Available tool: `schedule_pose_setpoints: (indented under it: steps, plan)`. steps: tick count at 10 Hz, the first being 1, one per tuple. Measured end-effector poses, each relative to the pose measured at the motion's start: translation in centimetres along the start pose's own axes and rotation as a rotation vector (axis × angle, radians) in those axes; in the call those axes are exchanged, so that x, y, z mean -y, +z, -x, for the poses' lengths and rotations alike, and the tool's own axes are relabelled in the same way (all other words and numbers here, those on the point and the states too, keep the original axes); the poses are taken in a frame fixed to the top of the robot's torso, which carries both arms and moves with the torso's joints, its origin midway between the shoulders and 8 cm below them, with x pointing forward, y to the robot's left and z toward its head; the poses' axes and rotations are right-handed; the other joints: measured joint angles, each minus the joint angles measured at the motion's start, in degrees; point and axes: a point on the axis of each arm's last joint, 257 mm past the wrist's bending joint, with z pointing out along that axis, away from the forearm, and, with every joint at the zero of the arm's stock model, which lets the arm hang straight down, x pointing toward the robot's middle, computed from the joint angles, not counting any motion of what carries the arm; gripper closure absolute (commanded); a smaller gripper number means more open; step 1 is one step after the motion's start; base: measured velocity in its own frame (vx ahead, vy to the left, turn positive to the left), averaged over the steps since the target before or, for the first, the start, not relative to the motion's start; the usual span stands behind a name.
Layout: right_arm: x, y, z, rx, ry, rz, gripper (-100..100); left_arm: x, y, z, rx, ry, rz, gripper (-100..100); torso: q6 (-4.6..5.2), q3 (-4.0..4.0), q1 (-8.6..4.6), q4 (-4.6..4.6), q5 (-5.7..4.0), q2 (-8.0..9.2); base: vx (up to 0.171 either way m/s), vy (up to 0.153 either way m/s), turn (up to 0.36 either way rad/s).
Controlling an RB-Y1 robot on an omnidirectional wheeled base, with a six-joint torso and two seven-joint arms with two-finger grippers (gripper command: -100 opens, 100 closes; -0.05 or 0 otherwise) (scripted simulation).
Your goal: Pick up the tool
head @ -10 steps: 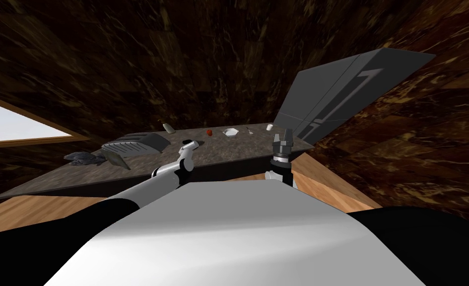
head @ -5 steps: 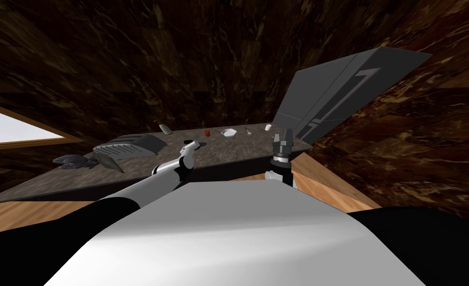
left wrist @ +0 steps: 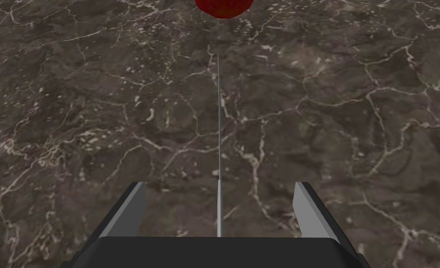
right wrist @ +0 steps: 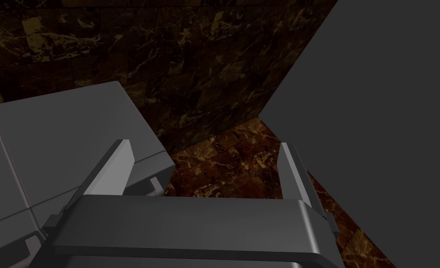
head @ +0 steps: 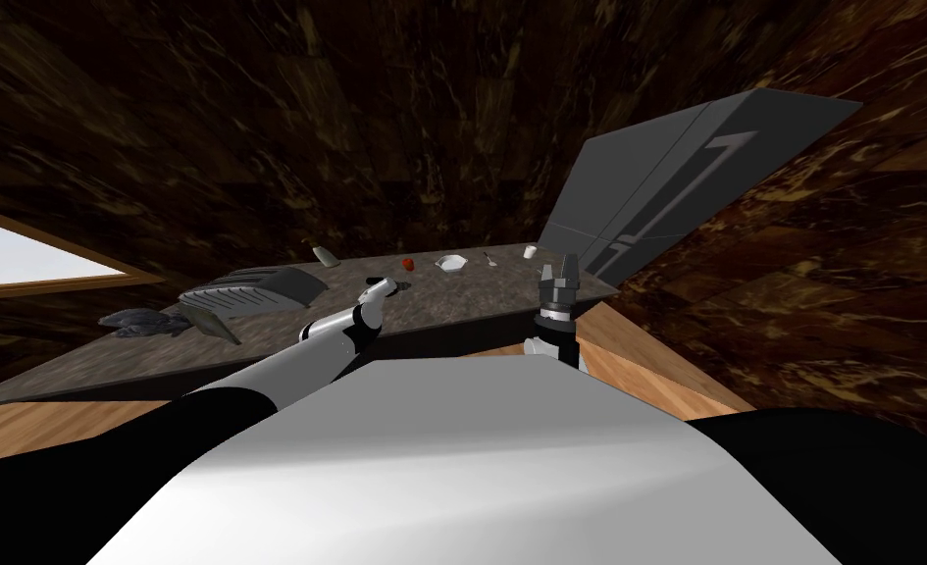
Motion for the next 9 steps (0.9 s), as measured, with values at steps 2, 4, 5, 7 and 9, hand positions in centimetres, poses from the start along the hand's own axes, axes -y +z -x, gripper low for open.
schedule_pose_setpoints:
  steps: [2, 4, 5, 7, 9]
  plan:
    - [0.0, 0.0, 0.0, 0.0, 0.0, 0.0, 0, -1.7, 0.5, 0.6, 0.0, 0.004, 0.006, -100, 0.0, -0.06, 0.1, -0.04, 0.05, -0.06, 0.023, 0.027, 0.01]
    - [0.0, 0.0, 0.0, 0.0, 0.0, 0.0, 0, -2.1, 0.5, 1.1, 0.002, 0.006, 0.006, 100, 0.0, 0.06, -0.09, 0.02, -0.01, 0.12, 0.0, 0.0, 0.0]
    - [0.0, 0.0, 0.0, 0.0, 0.0, 0.0, 0, -2.1, 0.5, 1.1, 0.001, 0.006, 0.006, 100, 0.0, 0.07, -0.09, 0.02, -0.01, 0.13, 0.0, 0.0, 0.0]
    - [0.0, 0.0, 0.0, 0.0, 0.0, 0.0, 0, -2.2, 0.5, 1.0, 0.001, -0.003, 0.009, 100, 0.04, 0.02, -0.21, -0.05, -0.13, 0.1, 0.0, 0.0, 0.0]
    - [0.0, 0.0, 0.0, 0.0, 0.0, 0.0, 0, -2.3, 0.5, 1.0, 0.001, -0.004, 0.009, 0, 0.02, -0.02, -0.28, -0.08, -0.16, 0.05, 0.0, 0.0, 0.0]
